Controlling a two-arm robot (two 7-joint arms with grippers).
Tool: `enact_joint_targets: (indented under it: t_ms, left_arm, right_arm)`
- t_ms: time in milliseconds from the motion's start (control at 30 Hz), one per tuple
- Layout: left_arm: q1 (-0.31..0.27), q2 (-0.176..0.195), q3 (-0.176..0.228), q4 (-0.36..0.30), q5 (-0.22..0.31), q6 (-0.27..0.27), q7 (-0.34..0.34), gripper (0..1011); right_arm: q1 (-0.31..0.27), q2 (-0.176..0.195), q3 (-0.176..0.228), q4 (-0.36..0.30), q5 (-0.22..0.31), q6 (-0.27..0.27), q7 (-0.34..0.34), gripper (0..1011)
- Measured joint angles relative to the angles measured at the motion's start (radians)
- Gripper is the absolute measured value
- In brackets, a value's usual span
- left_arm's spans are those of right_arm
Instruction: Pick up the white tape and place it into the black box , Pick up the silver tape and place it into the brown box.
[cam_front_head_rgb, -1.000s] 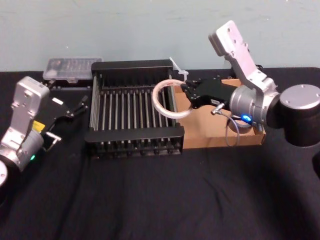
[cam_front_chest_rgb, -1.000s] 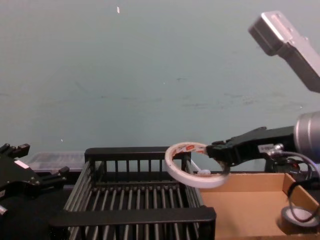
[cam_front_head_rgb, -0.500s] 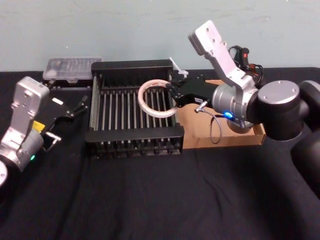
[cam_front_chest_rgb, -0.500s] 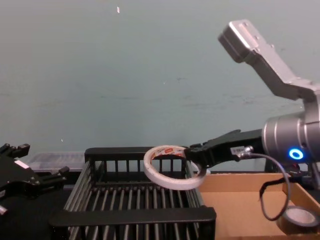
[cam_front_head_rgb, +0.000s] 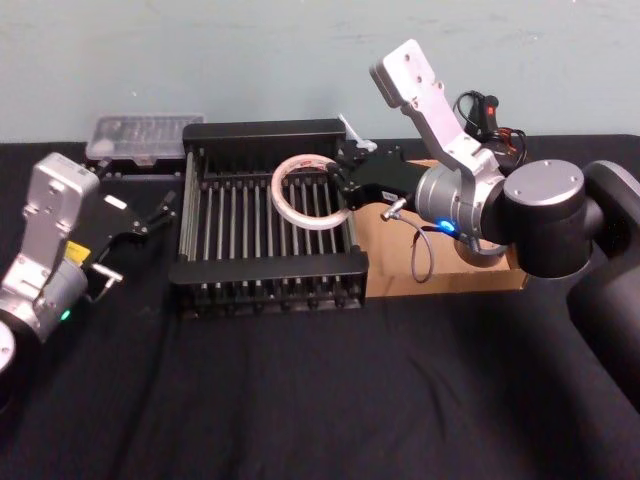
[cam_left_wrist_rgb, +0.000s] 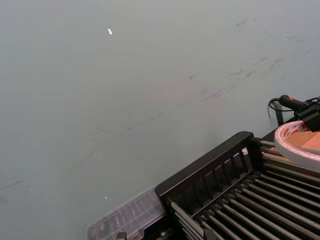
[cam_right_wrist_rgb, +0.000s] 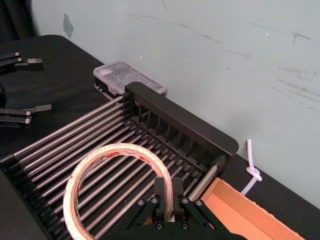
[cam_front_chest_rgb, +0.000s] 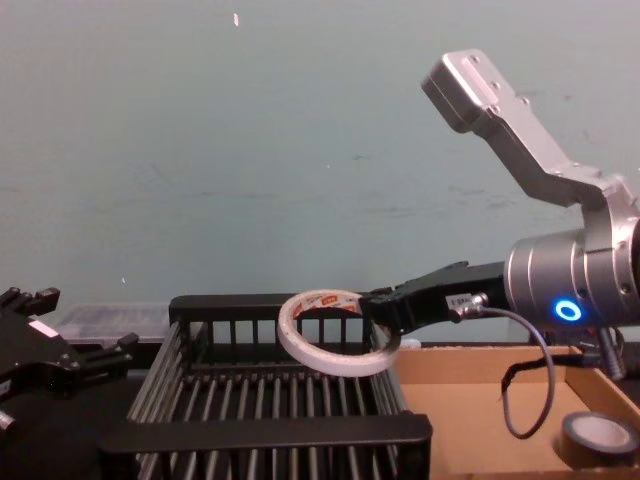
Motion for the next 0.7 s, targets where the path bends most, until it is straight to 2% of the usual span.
enact_joint_targets:
  t_ms: [333, 433, 700]
  left_arm:
    - [0.000, 0.000, 0.000, 0.000, 0.000, 0.000, 0.000, 1001]
    - [0.000, 0.000, 0.000, 0.000, 0.000, 0.000, 0.000, 1001]
    - [0.000, 0.000, 0.000, 0.000, 0.000, 0.000, 0.000, 1001]
  right_arm:
    - [-0.002, 0.003, 0.000, -0.005, 0.000, 0.002, 0.001, 107]
    - [-0.003, 0.003, 0.000, -0.006, 0.000, 0.003, 0.002, 158]
    - [-0.003, 0.004, 0.000, -0.007, 0.000, 0.004, 0.002, 430]
